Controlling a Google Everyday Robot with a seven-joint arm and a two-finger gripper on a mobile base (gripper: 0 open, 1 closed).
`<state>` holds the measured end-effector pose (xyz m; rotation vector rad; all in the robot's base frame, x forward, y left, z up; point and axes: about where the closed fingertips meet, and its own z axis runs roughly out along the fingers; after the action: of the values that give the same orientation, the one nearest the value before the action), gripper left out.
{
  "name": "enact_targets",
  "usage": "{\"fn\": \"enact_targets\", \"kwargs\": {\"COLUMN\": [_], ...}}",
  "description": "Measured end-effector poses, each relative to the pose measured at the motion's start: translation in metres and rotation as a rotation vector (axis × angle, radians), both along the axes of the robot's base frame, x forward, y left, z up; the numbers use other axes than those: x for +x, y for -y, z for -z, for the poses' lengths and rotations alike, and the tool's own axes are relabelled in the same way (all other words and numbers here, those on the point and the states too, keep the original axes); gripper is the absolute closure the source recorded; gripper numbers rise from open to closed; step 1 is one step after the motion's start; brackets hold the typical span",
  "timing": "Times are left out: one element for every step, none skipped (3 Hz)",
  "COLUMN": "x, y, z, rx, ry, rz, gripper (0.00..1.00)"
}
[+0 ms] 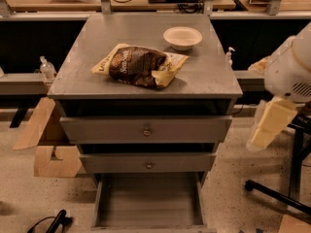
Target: Close bottom drawer
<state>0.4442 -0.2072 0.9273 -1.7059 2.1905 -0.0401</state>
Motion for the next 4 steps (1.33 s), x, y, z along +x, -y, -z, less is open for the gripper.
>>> {"fn": "enact_targets", "kwargs": {"x": [-0.009, -0.012, 0.001, 0.0], "y": [-0.003, -0.004, -0.014, -0.014], "z": [0.062, 0.131, 0.208, 0.213], "rx": [0.021, -0.002, -0.012, -0.01], "ry": [0.01, 0.021, 0.056, 0.053], "rz": [-0.024, -0.045, -0.079, -0.075], "gripper": [0.0, 0.0, 0.0, 0.0]}}
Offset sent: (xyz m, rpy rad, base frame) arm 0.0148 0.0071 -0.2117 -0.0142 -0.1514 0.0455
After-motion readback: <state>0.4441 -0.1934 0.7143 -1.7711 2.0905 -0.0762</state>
